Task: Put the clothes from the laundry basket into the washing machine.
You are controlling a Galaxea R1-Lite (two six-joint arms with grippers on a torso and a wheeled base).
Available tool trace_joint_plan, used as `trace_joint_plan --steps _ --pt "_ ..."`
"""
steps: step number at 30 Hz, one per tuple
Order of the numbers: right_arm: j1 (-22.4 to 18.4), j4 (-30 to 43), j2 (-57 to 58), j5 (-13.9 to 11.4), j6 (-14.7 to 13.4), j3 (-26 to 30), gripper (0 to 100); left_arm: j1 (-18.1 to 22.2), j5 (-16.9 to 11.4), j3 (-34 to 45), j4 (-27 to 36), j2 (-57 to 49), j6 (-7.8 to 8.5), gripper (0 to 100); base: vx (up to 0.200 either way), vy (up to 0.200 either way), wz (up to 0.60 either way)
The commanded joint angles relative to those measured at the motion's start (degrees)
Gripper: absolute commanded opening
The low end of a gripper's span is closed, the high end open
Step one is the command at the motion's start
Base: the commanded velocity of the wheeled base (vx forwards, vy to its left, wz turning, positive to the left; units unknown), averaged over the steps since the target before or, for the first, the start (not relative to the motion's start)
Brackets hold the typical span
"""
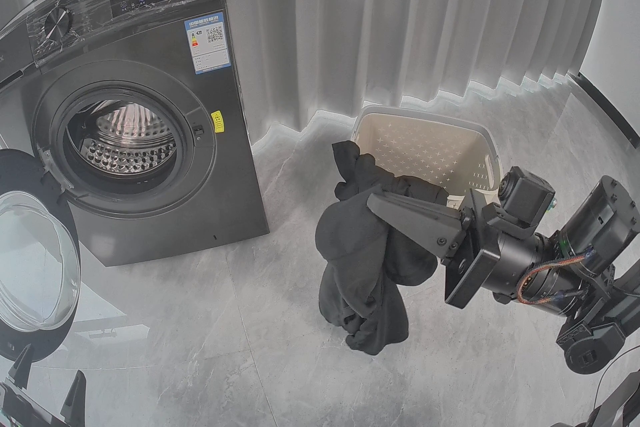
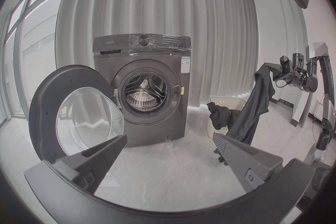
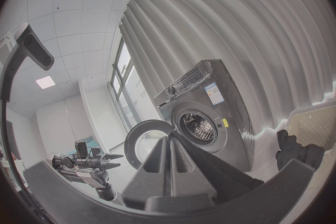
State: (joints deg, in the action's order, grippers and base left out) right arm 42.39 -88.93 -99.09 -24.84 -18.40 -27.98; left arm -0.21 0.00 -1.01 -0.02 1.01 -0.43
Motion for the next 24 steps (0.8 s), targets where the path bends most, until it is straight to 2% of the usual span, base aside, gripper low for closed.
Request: trace_joint_plan --steps 1,7,14,20,24 --pt "-0.02 -0.01 0.12 -0.03 0.03 0.12 0 0.03 0.00 0.92 0.02 -0.84 -0.01 100 0.000 0.000 0.00" --pt "-0.90 0.07 0.12 -0.03 1.26 0.20 0 0.03 0.00 1.01 0.02 -0.84 -0.10 100 0.000 0.000 0.00" --pt "-0.90 0.07 0.03 0.15 1.26 0.38 0 0.03 0.00 1.01 0.02 -0.84 -0.01 100 0.000 0.000 0.00" --pt "-1.52 0.16 0.03 2.96 0.99 0.29 0 0.03 0.00 0.92 0.02 -0.84 -0.01 100 0.000 0.000 0.00" --pt "-1.69 0.16 -0.23 2.96 0.99 0.29 0 0.03 0.00 0.92 -0.06 -0.84 -0.01 100 0.000 0.000 0.15"
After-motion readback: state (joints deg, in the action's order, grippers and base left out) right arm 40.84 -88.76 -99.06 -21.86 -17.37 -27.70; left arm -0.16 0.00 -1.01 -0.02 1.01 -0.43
